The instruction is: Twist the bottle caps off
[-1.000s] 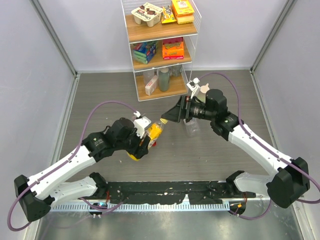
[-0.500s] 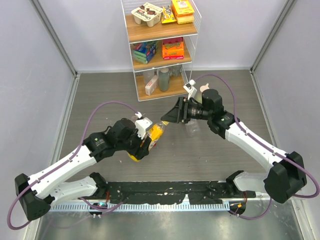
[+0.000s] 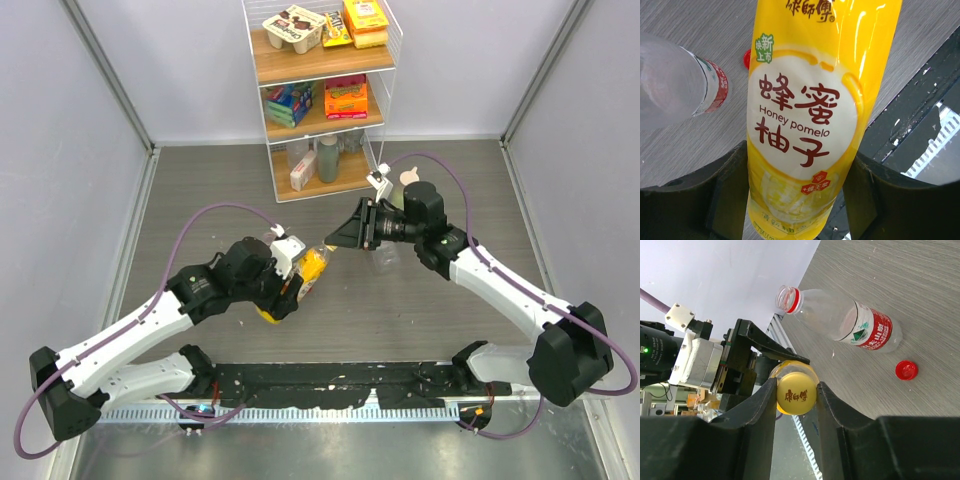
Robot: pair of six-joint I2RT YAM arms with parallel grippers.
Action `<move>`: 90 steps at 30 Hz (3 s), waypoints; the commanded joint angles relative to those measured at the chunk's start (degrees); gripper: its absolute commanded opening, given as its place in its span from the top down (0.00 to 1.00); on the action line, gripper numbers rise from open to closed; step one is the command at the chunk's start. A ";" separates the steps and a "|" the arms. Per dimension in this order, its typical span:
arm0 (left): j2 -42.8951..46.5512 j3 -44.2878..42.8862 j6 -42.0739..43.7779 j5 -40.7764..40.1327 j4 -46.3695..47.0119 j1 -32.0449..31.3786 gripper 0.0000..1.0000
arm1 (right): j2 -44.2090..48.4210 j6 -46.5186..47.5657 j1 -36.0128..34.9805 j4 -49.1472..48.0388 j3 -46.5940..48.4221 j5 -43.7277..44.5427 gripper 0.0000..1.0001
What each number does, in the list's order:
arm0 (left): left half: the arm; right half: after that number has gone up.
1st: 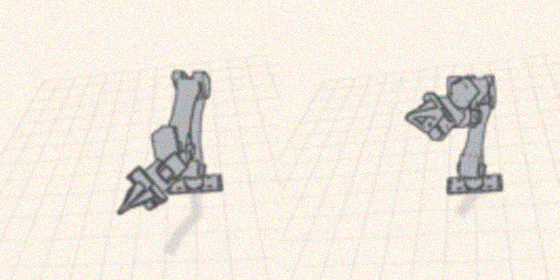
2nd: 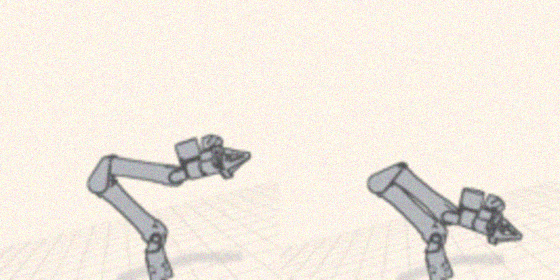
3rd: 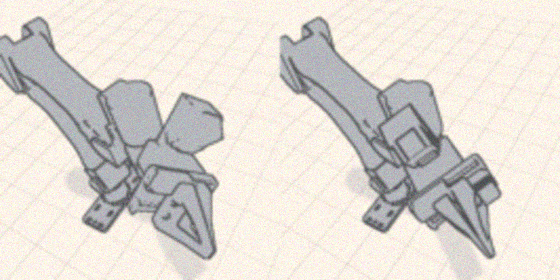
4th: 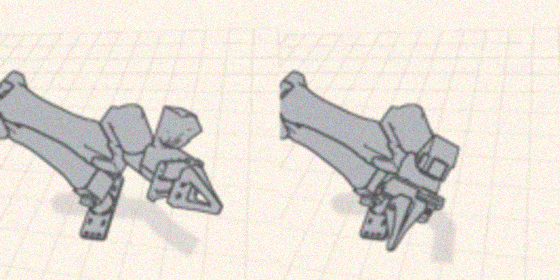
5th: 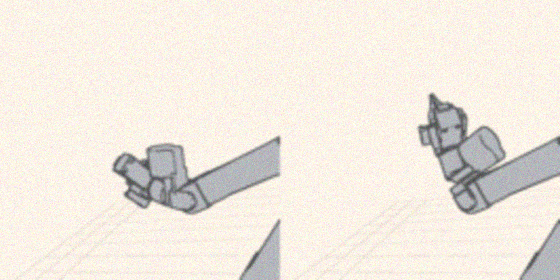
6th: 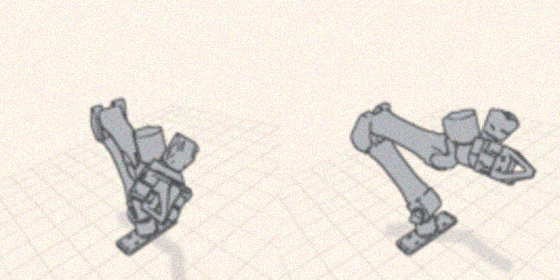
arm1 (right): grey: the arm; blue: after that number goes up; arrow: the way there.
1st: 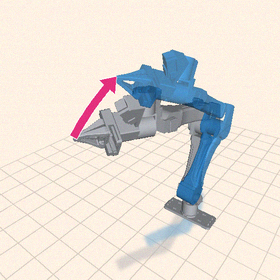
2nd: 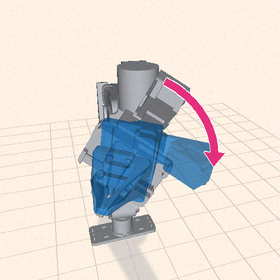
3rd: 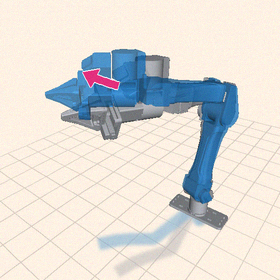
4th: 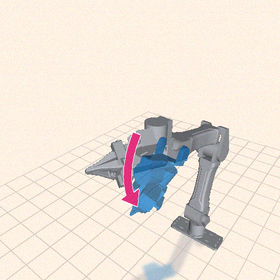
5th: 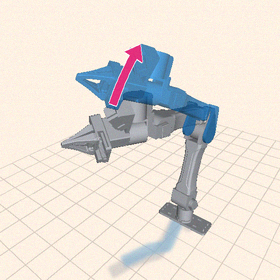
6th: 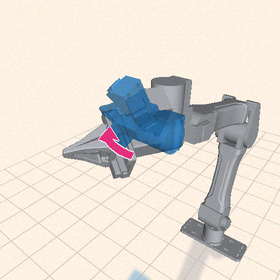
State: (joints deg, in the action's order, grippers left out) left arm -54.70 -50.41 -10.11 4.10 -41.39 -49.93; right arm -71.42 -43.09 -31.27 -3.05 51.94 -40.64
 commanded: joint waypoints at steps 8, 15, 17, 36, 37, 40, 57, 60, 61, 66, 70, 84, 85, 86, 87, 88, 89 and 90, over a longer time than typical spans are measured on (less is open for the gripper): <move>2.13 -1.26 0.62 3.19 1.84 -0.43 1.00 | 2.95 2.13 0.07 -6.35 -0.88 -4.18 0.98; 4.68 -2.14 0.27 9.43 3.85 -0.43 1.00 | 6.55 2.22 0.07 -12.94 -2.99 -8.13 0.98; 5.39 -2.50 -0.26 11.27 4.82 -0.43 1.00 | 7.78 2.22 0.07 -13.91 -3.43 -9.10 0.98; 5.65 -5.40 -12.03 30.78 17.91 -0.43 1.00 | 19.47 8.55 0.07 -16.01 -4.13 -16.04 0.98; 5.65 -5.40 -12.82 32.62 19.14 -0.43 1.00 | 20.17 8.72 -0.02 -16.55 -4.22 -16.39 0.99; 5.04 -5.40 -15.19 39.47 22.57 -0.43 1.00 | 21.23 8.81 0.06 -19.18 -4.57 -18.41 0.98; 4.95 -4.25 -17.59 53.13 29.46 -0.43 1.00 | 26.59 7.67 -0.20 -25.17 -5.28 -20.36 0.98; 5.39 -4.78 -13.28 49.35 23.03 -0.34 1.00 | 26.68 8.72 -0.20 -22.01 -4.31 -17.55 0.92; 5.48 -4.87 -12.14 47.77 21.62 -0.43 1.00 | 26.77 9.51 -0.29 -21.39 -4.05 -16.84 0.84; 6.44 -4.78 -7.13 40.65 14.59 -0.43 1.00 | 27.21 11.27 -0.20 -17.00 -2.90 -11.41 0.41; 6.80 -3.90 -5.10 36.95 11.60 -0.43 1.00 | 27.30 12.95 -0.29 -13.83 -2.46 -7.35 0.29; 6.01 -2.59 0.44 18.60 0.44 -0.43 1.00 | 22.29 12.76 -0.20 -9.44 -1.58 -1.47 0.01; 5.92 -2.59 0.61 16.66 -0.27 -0.43 1.00 | 21.94 12.77 -0.20 -7.60 -1.15 0.81 0.01; 5.66 -2.50 0.62 14.73 -0.80 -0.43 1.00 | 20.89 13.03 -0.20 -6.37 -0.88 1.70 0.00; 5.48 -2.50 0.53 12.36 -1.50 -0.43 1.00 | 20.45 13.12 -0.20 -4.44 -0.27 3.36 0.00; 5.57 -2.41 0.44 10.25 -1.85 -0.43 1.00 | 19.05 13.21 -0.20 -3.38 0.08 4.94 0.00; 5.57 -2.06 0.44 8.31 -1.68 -0.52 1.00 | 18.43 13.30 -0.20 -1.37 0.61 5.74 0.00; 5.65 -1.71 0.27 6.12 -1.33 -0.60 1.00 | 17.11 13.30 -0.20 -0.65 0.79 7.84 0.00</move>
State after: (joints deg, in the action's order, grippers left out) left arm -49.19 -52.51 -11.00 20.97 -41.74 -50.30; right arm -51.16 -31.03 -31.38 -9.04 49.34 -40.69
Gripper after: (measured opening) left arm 0.665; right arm 0.996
